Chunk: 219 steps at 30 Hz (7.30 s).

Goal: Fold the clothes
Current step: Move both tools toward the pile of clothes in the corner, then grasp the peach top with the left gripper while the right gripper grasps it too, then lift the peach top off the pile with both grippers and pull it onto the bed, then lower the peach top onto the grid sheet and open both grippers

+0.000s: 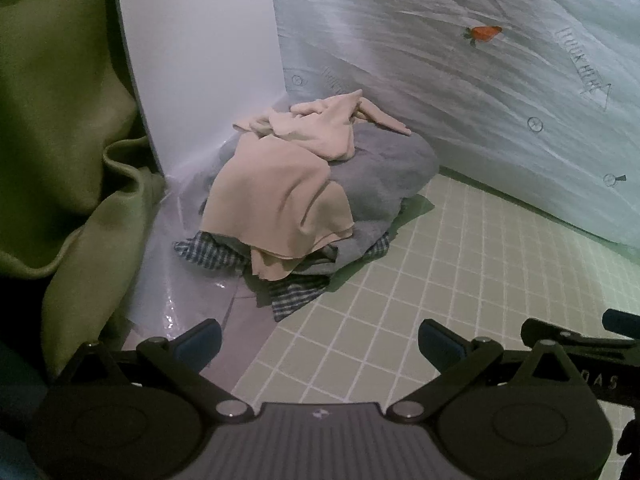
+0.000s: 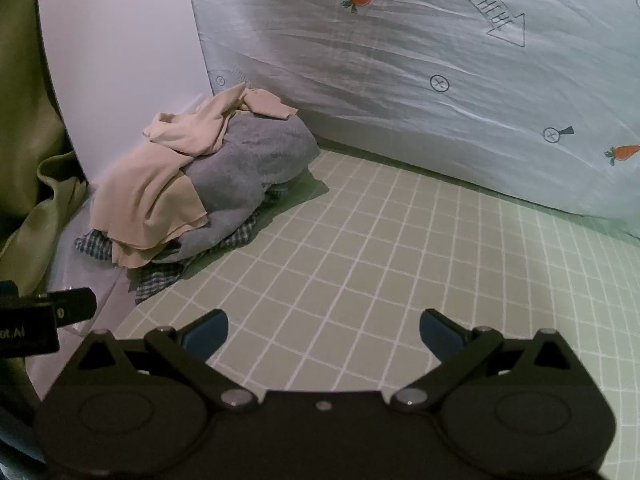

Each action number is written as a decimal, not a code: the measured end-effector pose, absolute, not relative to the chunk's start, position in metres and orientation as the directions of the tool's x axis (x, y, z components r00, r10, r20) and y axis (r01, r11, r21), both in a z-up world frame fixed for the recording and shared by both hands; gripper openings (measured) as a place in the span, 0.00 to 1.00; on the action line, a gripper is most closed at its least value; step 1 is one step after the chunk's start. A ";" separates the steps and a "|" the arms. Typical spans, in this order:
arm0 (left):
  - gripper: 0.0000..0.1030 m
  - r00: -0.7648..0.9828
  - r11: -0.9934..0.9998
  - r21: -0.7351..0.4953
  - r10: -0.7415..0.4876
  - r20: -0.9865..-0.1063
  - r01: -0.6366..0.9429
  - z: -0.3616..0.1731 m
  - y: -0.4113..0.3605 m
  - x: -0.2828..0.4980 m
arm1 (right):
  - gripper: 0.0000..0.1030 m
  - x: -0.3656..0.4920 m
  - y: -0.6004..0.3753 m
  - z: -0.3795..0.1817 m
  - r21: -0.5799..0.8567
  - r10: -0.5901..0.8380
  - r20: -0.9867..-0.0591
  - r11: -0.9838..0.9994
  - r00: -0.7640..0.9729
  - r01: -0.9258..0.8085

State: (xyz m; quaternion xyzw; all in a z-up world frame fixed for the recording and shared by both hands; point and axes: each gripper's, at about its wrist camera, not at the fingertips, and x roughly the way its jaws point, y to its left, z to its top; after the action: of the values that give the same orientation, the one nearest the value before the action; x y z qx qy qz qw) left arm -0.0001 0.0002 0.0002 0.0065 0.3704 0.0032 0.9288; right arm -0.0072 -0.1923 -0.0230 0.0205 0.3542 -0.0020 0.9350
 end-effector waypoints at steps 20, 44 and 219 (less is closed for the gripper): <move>1.00 0.724 0.999 0.005 0.031 -0.689 -0.038 0.000 -0.005 0.028 | 1.00 0.026 -0.199 -0.025 0.012 0.036 -0.651 0.999 0.759 -0.036; 1.00 0.701 0.999 0.026 -0.006 -0.713 0.036 -0.012 -0.029 0.066 | 1.00 0.050 -0.221 -0.034 0.024 -0.001 -0.676 0.999 0.736 0.023; 0.29 0.263 0.805 -0.372 -0.526 -0.809 0.462 -0.088 -0.421 0.019 | 0.08 -0.080 -0.571 -0.114 0.558 0.276 -0.692 0.791 0.667 0.250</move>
State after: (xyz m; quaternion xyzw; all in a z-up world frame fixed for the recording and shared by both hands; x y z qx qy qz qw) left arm 0.0189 -0.4213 -0.0879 -0.0303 0.5211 -0.3110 0.7942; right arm -0.0801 -0.5710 -0.1143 0.3231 0.4078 0.0076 0.8540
